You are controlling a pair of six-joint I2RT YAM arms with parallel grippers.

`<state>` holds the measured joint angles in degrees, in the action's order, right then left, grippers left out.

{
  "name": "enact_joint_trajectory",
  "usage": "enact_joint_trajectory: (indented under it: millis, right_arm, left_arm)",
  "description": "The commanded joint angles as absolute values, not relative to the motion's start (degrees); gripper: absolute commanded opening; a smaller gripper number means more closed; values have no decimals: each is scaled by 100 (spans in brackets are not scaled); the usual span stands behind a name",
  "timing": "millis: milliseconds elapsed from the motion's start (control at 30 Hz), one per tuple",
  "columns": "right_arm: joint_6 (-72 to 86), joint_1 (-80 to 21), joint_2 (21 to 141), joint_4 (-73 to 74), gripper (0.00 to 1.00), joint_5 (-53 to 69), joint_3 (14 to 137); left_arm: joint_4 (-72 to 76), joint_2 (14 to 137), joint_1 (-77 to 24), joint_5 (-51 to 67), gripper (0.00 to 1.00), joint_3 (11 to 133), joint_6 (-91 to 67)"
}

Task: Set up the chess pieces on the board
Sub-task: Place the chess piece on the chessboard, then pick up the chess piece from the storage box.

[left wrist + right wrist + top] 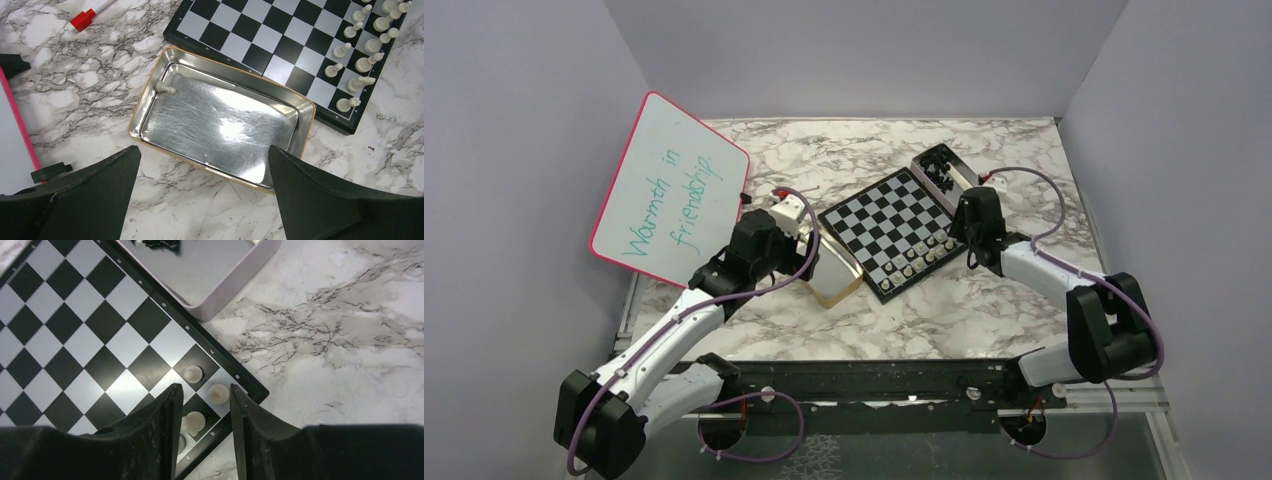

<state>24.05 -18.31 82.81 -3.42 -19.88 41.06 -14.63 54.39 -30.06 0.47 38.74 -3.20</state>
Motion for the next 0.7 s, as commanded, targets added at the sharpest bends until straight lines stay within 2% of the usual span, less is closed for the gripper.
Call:
enact_joint_trajectory:
  millis: [0,267,433,567,667]
  right_arm:
    - [2399,-1804,7802,248,44,-2072,4371]
    - [2115,-1809,6899,683,45,-1287,4503]
    - [1961,-1805,6083,891,52,-574,4394]
    - [1942,-1809,5361,721,53,-147,4128]
    - [1992,-1814,5023,778,52,98,4097]
  left_arm:
    - [-1417,5590,-2997,-97,98,3965,-366]
    - [-1835,6037,-2997,-503,91,4335,-755]
    - [-2300,6638,-2988,-969,83,4776,-875]
    - [-2395,7143,-2988,-1320,71,5051,-1178]
    - [-2315,7436,-2988,-1583,58,5249,-1781]
